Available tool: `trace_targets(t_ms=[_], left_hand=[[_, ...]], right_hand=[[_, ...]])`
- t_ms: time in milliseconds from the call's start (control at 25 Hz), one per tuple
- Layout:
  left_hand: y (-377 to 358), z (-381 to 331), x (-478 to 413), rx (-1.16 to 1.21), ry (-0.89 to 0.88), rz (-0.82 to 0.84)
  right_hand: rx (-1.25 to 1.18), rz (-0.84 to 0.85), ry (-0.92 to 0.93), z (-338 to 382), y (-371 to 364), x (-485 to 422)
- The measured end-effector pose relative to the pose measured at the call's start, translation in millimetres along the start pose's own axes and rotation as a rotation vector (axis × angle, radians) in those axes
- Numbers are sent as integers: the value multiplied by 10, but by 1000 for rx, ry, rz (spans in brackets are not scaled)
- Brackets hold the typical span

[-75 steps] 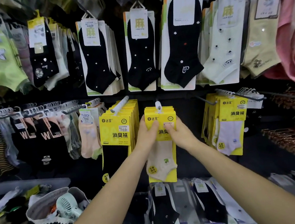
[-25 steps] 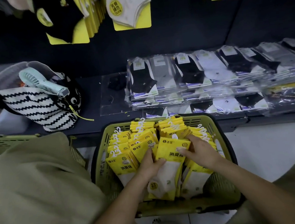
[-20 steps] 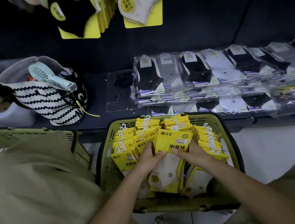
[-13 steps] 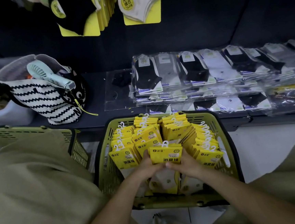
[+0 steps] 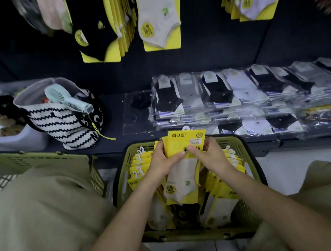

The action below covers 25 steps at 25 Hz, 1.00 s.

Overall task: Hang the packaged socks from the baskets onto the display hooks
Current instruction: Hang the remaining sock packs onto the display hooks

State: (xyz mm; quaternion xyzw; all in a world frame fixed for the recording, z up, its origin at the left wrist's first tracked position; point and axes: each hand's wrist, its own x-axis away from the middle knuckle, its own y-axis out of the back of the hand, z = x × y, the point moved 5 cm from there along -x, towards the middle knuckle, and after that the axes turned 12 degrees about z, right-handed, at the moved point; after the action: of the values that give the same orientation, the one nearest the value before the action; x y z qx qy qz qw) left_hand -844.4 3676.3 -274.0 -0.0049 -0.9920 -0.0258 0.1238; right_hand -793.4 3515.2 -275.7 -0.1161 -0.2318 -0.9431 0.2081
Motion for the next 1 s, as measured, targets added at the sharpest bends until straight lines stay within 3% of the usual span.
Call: trace_targets(t_ms=[280,520,680,760,880,1000], left_hand=[[250,-1023,-329,15,-171,-13],[467,-1878,-513,91,-337,-25],[639,-2417,-568,78,-437,-66],[678,-2610,-577,18,-481,-62],[690,-2801,-572,40,-553,-25],[686,-2884,-574,92,-567,-70]], right_hand=[[-80,57,303,1067,484,-156],[-47,80,424,1927,893,-277],[-143,-121,538,2623,1277,-300],[-44,-106,616,2997,1365,-267],[68,-54,639,3335,1389,-278],[-24,-53,609,3483,1434,-314]])
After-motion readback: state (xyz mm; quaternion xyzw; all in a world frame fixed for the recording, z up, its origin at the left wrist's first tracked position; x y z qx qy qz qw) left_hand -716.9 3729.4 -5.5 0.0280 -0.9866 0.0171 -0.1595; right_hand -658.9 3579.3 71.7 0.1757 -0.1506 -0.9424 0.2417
